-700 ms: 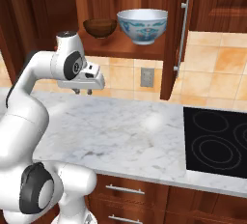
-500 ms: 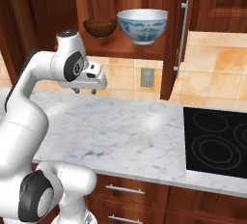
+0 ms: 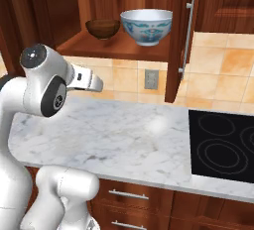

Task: Take the smaller bowl and place it next to the appetizer plate on the dining counter , and place the larger bowl next to the plate with cooked food.

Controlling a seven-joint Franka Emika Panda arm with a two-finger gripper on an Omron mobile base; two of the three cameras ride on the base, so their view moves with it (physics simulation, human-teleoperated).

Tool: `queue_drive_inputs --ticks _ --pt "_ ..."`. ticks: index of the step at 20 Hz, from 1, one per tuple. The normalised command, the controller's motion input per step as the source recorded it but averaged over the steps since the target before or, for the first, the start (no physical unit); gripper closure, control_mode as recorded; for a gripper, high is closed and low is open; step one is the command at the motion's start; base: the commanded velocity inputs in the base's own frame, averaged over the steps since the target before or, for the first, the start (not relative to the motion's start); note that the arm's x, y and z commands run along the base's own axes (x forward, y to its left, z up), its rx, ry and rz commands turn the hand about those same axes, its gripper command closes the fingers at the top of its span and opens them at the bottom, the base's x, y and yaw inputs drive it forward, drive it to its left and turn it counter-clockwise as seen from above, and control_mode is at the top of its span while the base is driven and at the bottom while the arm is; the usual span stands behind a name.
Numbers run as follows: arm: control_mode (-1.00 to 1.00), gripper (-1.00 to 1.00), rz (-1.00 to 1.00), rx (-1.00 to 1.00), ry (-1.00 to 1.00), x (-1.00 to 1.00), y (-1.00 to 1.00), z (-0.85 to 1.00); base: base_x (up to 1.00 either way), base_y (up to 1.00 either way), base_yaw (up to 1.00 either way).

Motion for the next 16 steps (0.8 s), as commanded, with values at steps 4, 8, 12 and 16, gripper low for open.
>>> queue_drive_inputs --ticks 4,8,12,16 --pt "-1.0 -1.0 -0.23 0.03 -0.47 -0.41 -0.03 0.59 0.0 0.0 0.0" --pt "-1.0 -1.0 -0.28 0.29 -0.2 -0.36 -0.32 0.71 0.0 0.0 0.0" --pt "-1.0 -1.0 -0.01 0.34 -0.03 -0.13 -0.47 0.85 0.0 0.0 0.0" --pt "-1.0 -1.0 0.0 0.17 -0.04 -0.02 -0.16 0.62 0.0 0.0 0.0"
